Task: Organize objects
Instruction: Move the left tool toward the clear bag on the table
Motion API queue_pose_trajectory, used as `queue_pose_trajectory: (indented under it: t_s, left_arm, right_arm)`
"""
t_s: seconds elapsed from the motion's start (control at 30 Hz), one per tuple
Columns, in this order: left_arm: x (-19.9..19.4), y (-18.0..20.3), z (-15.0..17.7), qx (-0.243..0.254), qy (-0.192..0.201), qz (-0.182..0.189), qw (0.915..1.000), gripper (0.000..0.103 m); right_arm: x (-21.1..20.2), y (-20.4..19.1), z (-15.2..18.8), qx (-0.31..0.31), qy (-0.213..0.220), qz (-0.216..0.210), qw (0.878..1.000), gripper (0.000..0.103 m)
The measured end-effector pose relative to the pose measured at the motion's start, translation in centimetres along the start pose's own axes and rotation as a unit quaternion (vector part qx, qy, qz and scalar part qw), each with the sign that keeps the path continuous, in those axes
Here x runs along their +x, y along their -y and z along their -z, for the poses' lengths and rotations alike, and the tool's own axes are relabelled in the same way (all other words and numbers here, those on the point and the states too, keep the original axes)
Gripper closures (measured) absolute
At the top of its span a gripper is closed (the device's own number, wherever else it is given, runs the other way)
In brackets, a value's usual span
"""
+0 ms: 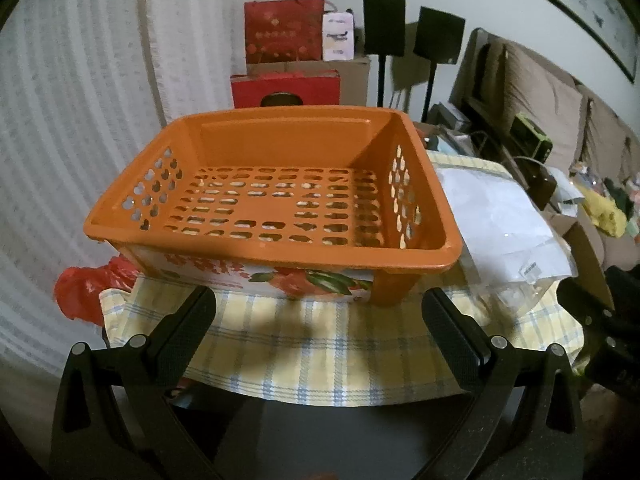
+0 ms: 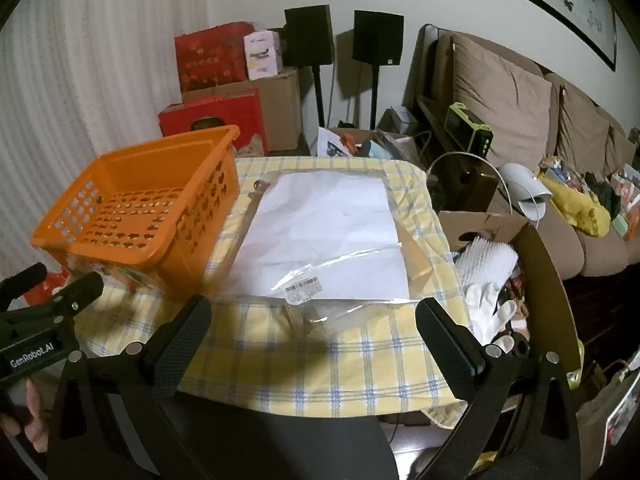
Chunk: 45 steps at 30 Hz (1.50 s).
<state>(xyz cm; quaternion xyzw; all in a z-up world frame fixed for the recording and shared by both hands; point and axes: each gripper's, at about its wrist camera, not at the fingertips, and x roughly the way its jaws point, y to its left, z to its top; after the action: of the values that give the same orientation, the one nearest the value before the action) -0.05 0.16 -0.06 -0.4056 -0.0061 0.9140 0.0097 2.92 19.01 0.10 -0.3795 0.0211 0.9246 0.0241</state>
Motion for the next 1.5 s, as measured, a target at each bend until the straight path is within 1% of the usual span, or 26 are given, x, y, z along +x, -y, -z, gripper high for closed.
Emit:
queue_pose_trajectory:
  t_s: [0.37, 0.43, 0.53, 0.6, 0.7, 0.8, 0.87, 0.93, 1.0, 1.07, 1.13, 1.23, 1.3, 1.43, 1.5]
  left_arm:
    - [-0.4, 0.0, -0.2, -0.003, 0.002, 0.017, 0.9998, 0.0]
    - [-0.4, 0.1, -0.2, 0.001, 0.001, 0.032, 0.9995, 0.0]
    - [-0.4, 0.5, -0.1, 0.01, -0.001, 0.062, 0.998, 0.0]
    - [-0.4, 1.0, -0.2, 0.016, -0.002, 0.071, 0.9973, 0.0]
    - [0.1, 1.9, -0.2, 0.028, -0.017, 0.084, 0.9959, 0.0]
    - [0.5, 2.6, -0.2, 0.032, -0.024, 0.101, 0.9941, 0.0]
    - [0.6, 3.1, -0.3, 0.039, -0.022, 0.114, 0.9925, 0.0]
    - [0.2, 4.2, -0.3, 0.063, -0.011, 0.13, 0.9895, 0.0]
    - [0.0, 5.4, -0.2, 0.092, -0.001, 0.137, 0.9863, 0.0]
    - [0.0, 6.7, -0.2, 0.118, 0.003, 0.142, 0.9828, 0.0]
    - [0.2, 7.9, -0.1, 0.147, 0.005, 0.151, 0.9774, 0.0]
    - [0.4, 9.5, 0.1, 0.188, 0.017, 0.138, 0.9724, 0.0]
    - [0.5, 10.5, 0.2, 0.21, 0.021, 0.129, 0.9688, 0.0]
    - [0.3, 11.6, 0.3, 0.233, 0.027, 0.138, 0.9621, 0.0]
    - [0.4, 12.3, 0.4, 0.253, 0.03, 0.134, 0.9578, 0.001]
  right_arm:
    - [0.0, 0.0, -0.1, -0.001, -0.001, -0.001, 1.0, 0.0]
    - [0.0, 0.5, -0.2, 0.001, -0.001, 0.002, 1.0, 0.0]
    - [0.1, 2.6, -0.7, 0.022, 0.003, 0.001, 1.0, 0.0]
    - [0.3, 4.5, -1.1, 0.042, 0.001, -0.004, 0.999, 0.0]
    - [0.6, 7.4, -1.5, 0.075, 0.0, -0.013, 0.997, 0.0]
    - [1.1, 9.8, -1.6, 0.103, -0.005, -0.028, 0.994, 0.001]
    - [1.7, 11.3, -1.6, 0.124, -0.013, -0.045, 0.991, 0.002]
    - [2.3, 12.6, -1.5, 0.146, -0.025, -0.069, 0.986, 0.006]
    - [3.0, 13.5, -1.4, 0.161, -0.034, -0.09, 0.982, 0.011]
    - [3.8, 13.8, -1.6, 0.162, -0.044, -0.099, 0.981, 0.018]
    - [4.5, 14.0, -2.1, 0.156, -0.053, -0.11, 0.98, 0.021]
    - [5.7, 14.1, -3.0, 0.144, -0.069, -0.119, 0.98, 0.025]
    - [6.6, 14.1, -3.6, 0.136, -0.078, -0.13, 0.979, 0.025]
    - [8.9, 14.5, -4.8, 0.136, -0.098, -0.158, 0.973, 0.027]
    - [10.0, 14.7, -5.2, 0.138, -0.106, -0.168, 0.97, 0.027]
